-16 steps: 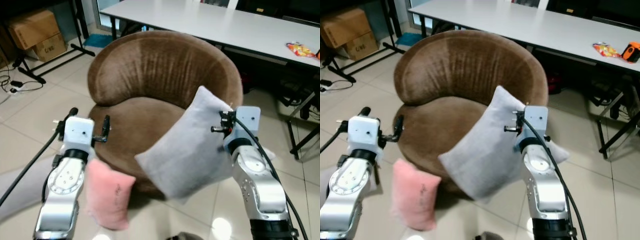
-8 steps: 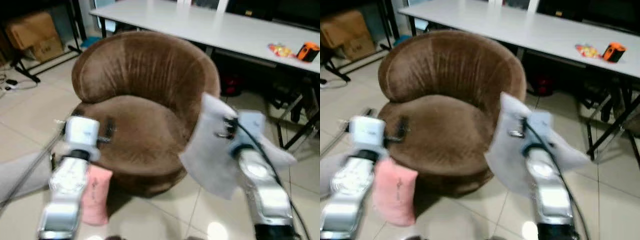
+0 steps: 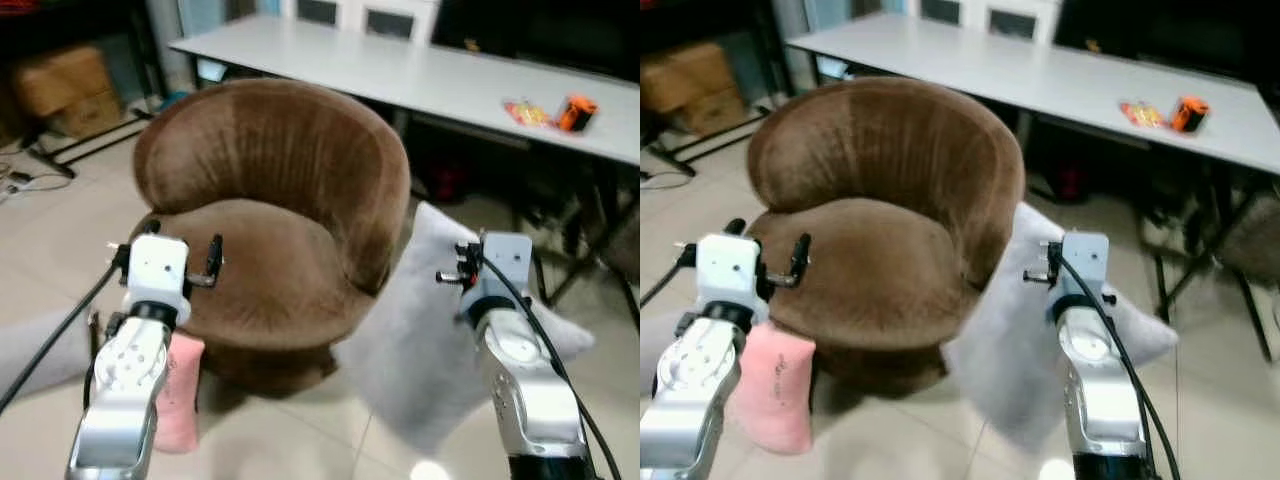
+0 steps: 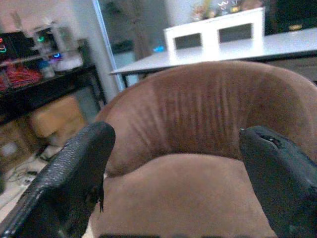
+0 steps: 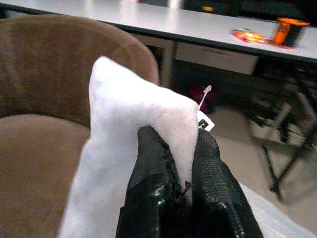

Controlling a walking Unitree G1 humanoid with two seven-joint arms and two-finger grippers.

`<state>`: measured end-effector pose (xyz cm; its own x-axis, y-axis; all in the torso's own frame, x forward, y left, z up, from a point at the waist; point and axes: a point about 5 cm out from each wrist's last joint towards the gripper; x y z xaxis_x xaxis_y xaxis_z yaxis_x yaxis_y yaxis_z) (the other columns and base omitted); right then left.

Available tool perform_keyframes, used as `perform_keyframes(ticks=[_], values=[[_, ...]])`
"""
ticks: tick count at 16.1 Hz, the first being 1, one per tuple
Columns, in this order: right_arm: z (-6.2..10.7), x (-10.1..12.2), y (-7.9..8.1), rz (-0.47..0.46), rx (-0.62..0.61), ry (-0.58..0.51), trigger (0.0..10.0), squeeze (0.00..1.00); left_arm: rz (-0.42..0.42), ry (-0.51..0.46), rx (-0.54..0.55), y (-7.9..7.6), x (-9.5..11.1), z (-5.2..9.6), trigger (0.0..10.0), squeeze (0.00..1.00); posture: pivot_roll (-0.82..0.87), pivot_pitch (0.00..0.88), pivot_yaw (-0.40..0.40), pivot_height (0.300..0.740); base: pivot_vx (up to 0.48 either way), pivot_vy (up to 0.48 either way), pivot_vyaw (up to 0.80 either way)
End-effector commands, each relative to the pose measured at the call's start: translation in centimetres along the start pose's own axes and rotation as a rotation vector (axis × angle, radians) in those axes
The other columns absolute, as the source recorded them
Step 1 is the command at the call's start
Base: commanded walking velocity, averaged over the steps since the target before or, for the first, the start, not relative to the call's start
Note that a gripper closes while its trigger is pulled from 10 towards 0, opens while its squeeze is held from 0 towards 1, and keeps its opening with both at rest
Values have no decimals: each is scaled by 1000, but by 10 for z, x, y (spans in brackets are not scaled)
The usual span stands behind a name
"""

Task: Move the pillow to the sofa from floor

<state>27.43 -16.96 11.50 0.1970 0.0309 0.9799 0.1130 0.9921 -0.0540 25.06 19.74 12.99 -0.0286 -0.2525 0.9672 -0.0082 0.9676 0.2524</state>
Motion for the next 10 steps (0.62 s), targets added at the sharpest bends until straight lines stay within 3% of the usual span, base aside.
perform_keyframes(ticks=[1,2,4,10], values=[[-2,13,1,15,14,-66,10000,0,2,-6,-8,-2,3,0,10000,0,-47,0,-63,740,307,0,0],[-2,16,3,52,19,-80,10000,0,2,-6,-8,-2,3,0,10000,0,-49,0,-63,740,307,0,0],[-2,18,4,52,17,-91,10000,0,5,-10,-8,-2,4,-1,10000,0,-49,0,-64,740,304,0,400],[-5,25,8,30,39,-111,10000,0,-5,-16,-15,-3,6,-1,10000,0,-43,0,-70,740,306,0,0]])
Point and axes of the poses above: a point about 5 cm out from each wrist's last joint towards the gripper, its own z axis pointing back from the gripper into the wrist, its own x axis along the axis of the wrist's last joint, y = z × x, and after that the axes turned 1 degree about z, right-handed
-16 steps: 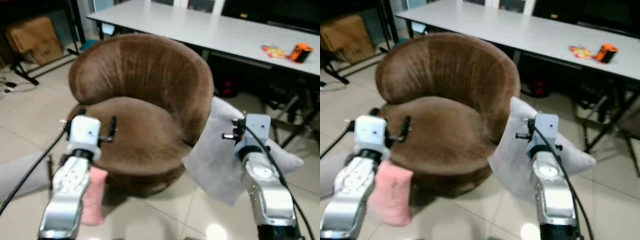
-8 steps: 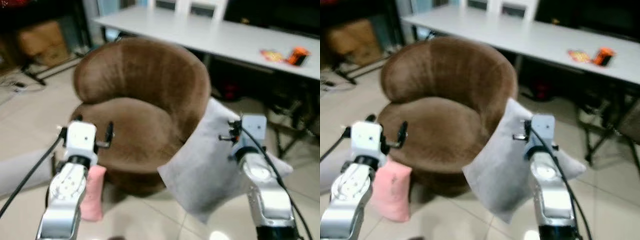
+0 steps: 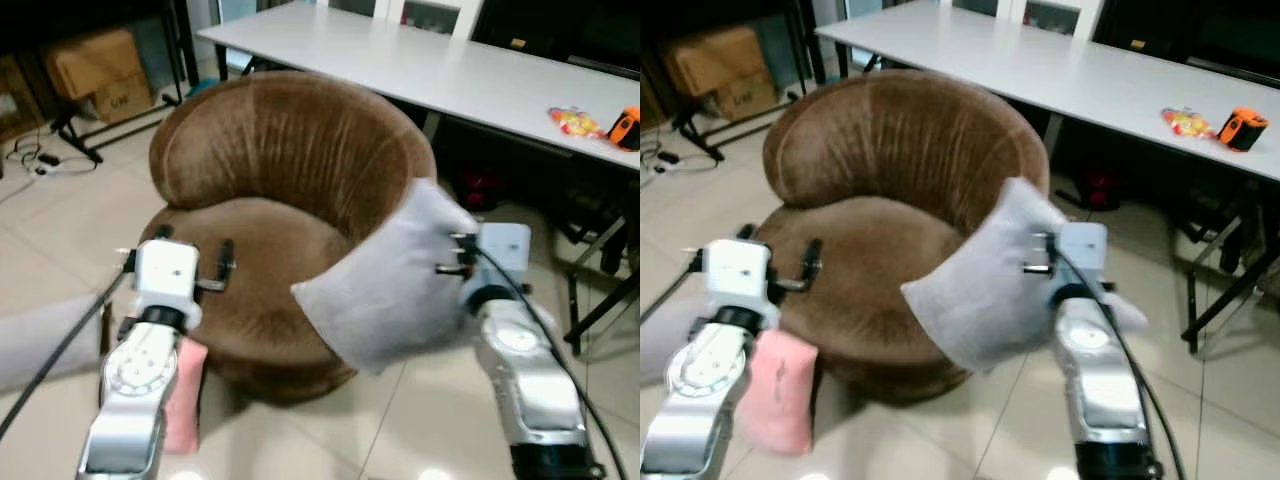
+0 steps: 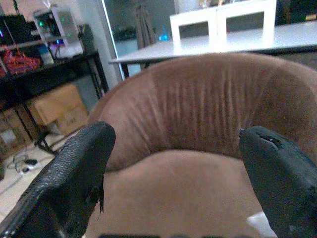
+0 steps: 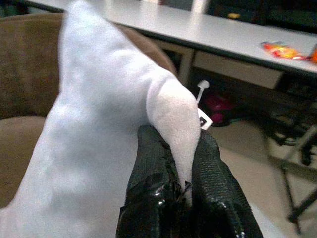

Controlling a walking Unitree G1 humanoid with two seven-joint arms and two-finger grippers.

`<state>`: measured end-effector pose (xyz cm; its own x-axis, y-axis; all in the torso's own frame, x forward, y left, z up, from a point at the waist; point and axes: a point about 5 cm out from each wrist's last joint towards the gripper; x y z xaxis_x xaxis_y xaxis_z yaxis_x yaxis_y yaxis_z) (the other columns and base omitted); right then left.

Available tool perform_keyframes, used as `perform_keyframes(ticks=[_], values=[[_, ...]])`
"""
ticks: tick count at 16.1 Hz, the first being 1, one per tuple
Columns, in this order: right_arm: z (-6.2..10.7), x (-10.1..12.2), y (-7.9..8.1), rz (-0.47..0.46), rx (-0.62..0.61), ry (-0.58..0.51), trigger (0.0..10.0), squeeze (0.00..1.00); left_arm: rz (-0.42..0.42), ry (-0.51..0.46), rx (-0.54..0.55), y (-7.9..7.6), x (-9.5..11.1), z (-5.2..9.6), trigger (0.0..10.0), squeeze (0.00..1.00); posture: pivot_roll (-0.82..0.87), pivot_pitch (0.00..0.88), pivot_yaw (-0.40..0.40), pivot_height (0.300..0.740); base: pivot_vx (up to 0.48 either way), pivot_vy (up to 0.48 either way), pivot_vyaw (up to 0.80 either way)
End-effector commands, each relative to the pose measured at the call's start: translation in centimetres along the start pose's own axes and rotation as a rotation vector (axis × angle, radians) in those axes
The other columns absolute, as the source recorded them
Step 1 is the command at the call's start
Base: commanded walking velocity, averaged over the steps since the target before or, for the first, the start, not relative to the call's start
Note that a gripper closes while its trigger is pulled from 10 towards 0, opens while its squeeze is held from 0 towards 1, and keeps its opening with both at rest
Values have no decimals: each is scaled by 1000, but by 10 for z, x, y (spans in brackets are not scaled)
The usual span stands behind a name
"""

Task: Move the pillow to the sofa from floor

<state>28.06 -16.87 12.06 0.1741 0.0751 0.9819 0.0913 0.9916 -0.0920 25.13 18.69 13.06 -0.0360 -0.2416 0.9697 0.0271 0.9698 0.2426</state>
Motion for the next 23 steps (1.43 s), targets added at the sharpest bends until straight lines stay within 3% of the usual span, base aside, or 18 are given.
perform_keyframes(ticks=[1,6,10,18,23], values=[[-2,21,8,-3,35,-98,10000,0,-19,-10,20,7,3,0,10000,0,-40,0,-71,740,304,0,0],[-2,42,13,-27,78,-175,10000,0,-28,-29,8,8,7,-4,10000,0,-53,0,-61,740,309,0,765],[-2,54,19,-70,129,-211,10000,0,-29,-38,4,6,9,-6,10000,0,-47,0,-68,740,314,0,0],[-5,47,18,-76,116,-186,10000,0,-47,-41,24,15,9,-5,10000,0,-33,0,-70,740,314,0,0],[-3,46,17,-76,113,-182,10000,0,-49,-43,5,13,8,-7,10000,0,-44,0,-58,740,319,0,0]])
Point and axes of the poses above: a point about 5 cm out from each wrist's last joint towards the gripper, its own z axis pointing back from the gripper into the wrist, its own x axis along the axis of the wrist's last joint, y = z × x, and after that the axes turned 1 degree about z, right-handed
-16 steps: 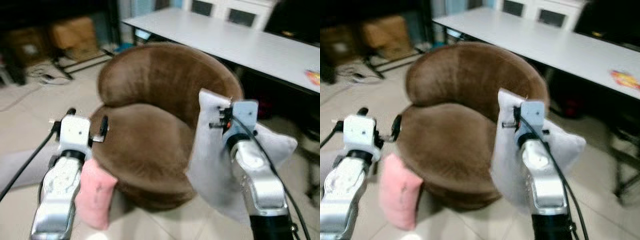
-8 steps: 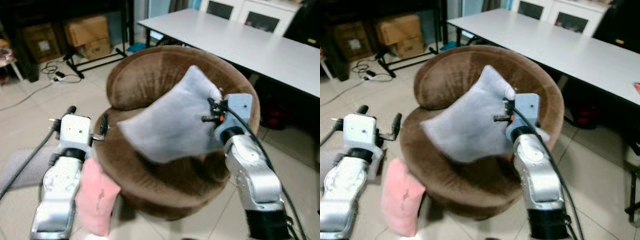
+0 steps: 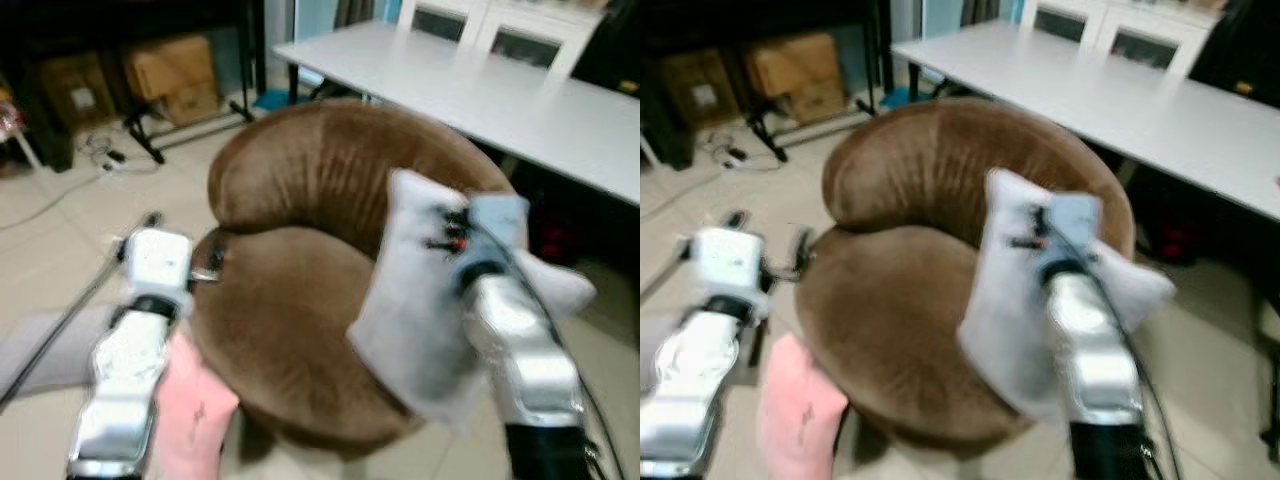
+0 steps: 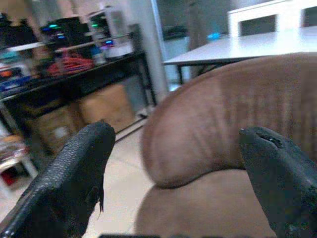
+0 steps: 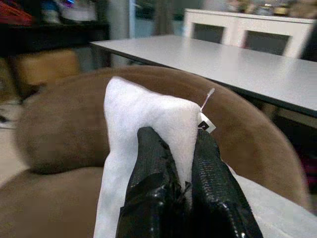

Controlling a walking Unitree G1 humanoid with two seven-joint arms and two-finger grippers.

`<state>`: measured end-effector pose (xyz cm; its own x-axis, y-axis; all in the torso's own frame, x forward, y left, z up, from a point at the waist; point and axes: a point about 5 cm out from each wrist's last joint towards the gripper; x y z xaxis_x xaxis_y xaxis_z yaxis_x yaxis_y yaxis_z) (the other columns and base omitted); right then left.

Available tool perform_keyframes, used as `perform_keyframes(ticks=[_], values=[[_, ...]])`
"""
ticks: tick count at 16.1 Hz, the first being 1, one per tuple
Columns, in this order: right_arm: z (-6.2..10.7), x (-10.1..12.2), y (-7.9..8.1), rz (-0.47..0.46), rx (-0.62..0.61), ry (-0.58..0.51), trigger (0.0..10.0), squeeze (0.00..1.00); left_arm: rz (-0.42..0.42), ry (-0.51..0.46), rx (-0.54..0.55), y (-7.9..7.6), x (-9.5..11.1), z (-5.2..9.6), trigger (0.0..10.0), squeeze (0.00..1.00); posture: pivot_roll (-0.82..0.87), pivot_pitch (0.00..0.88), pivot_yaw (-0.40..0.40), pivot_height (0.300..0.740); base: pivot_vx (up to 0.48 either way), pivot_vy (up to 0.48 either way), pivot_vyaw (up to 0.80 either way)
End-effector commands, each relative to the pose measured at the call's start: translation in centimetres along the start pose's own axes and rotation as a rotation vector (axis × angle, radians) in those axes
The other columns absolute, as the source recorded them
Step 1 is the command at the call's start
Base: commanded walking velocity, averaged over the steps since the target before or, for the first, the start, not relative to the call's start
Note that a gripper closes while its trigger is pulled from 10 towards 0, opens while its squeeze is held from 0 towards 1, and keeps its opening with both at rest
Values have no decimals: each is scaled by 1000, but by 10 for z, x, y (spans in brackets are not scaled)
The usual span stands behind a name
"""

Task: Move the pillow to the sofa from floor

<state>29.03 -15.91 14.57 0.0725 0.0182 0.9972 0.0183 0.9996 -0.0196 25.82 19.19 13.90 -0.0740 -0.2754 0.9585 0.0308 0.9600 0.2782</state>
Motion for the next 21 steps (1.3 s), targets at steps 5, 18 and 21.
perform_keyframes(ticks=[5,18,21], values=[[0,18,9,-10,28,-80,10000,0,-17,-5,-2,4,0,-1,10000,0,-47,0,-55,740,316,0,0],[-15,19,22,-62,78,55,10000,0,-100,59,-201,-10,-12,5,10000,0,-53,0,-60,740,196,0,0],[-28,21,34,-125,111,126,10000,0,-142,74,-341,-15,-14,10,10000,0,-54,0,-57,740,0,0,0]])
Point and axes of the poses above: a point about 5 cm out from each wrist's last joint towards the gripper, its own z axis pointing back from the gripper into the wrist, its own x axis along the axis of the wrist's last joint, y = z × x, and after that the axes turned 1 degree about z, right-handed
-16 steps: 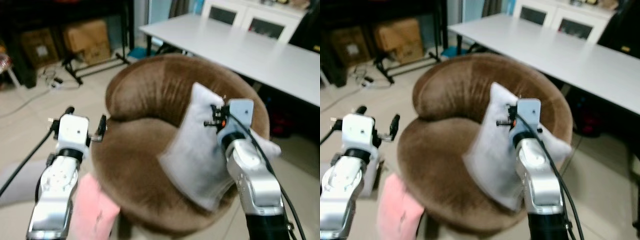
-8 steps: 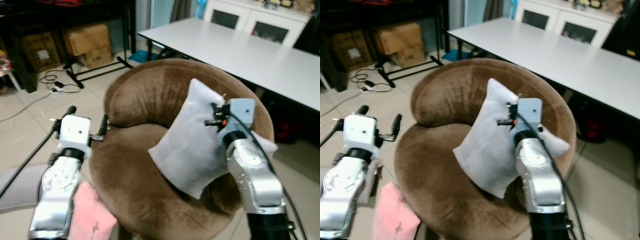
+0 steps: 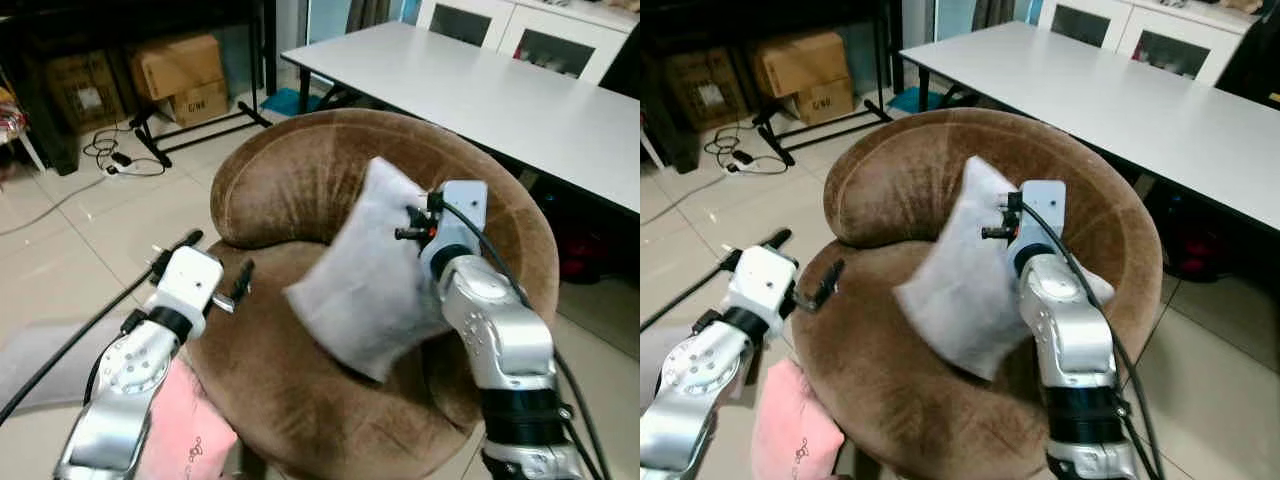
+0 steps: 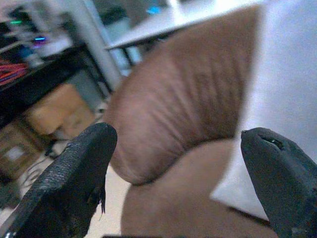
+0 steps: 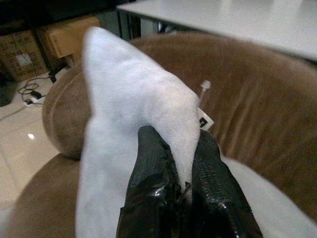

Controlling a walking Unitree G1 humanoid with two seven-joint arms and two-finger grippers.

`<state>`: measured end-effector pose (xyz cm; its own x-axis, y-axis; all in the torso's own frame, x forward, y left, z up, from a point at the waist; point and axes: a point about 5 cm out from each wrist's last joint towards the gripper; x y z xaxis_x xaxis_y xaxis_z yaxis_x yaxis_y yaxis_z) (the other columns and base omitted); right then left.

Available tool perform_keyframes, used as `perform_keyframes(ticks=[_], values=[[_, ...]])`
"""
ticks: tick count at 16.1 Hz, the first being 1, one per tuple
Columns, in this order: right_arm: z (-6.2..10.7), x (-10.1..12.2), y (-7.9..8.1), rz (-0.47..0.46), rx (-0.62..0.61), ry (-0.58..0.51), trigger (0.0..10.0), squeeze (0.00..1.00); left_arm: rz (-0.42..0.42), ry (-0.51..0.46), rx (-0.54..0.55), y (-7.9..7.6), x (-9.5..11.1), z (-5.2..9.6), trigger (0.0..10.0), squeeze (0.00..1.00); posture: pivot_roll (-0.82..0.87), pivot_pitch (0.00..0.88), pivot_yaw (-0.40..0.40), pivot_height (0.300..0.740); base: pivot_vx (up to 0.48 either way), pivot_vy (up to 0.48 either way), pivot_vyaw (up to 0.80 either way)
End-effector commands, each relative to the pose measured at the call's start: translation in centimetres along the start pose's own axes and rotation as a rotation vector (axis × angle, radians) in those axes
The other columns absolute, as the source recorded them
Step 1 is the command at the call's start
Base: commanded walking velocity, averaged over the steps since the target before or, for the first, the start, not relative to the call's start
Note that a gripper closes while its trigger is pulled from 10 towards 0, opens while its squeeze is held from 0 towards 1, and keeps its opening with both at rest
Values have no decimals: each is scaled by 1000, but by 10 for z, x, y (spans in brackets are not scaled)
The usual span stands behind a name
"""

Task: Move the pillow to the sofa from floor

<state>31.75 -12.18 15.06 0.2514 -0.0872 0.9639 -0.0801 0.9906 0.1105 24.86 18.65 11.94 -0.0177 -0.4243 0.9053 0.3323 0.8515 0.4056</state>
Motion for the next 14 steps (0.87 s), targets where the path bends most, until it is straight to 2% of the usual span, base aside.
perform_keyframes(ticks=[1,5,7,9,10,12,14], values=[[-4,18,6,-33,17,-42,10000,0,-7,-1,-68,-5,1,0,10000,0,-55,0,-57,740,0,0,0],[-26,23,28,-172,23,80,10000,0,-13,39,-186,-11,-4,6,10000,0,-42,0,-65,740,0,0,0],[-36,33,39,-254,21,106,10000,0,-18,45,-194,-10,-5,7,10000,0,-41,0,-70,740,0,0,0],[-47,34,41,-284,-34,135,10000,0,-21,51,-201,-10,-6,8,10000,0,-38,0,-77,740,0,0,0],[-54,31,36,-292,-97,154,10000,0,-21,54,-205,-11,-7,8,10000,0,-35,0,-83,740,0,0,0],[-67,20,13,-354,-226,220,10000,0,-15,61,-219,-13,-8,9,10000,0,-25,0,-101,740,0,0,0],[-73,14,-10,-337,-320,229,10000,0,-16,68,-220,-13,-9,10,10000,0,-16,0,-112,740,0,0,0]])
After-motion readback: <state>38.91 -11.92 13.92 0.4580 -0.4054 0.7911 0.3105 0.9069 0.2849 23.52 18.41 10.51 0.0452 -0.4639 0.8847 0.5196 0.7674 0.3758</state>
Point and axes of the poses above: a point about 5 cm out from each wrist's last joint towards the gripper, its own z axis pointing back from the gripper into the wrist, its own x axis along the axis of the wrist's last joint, y = z × x, and after that the axes turned 1 degree about z, right-handed
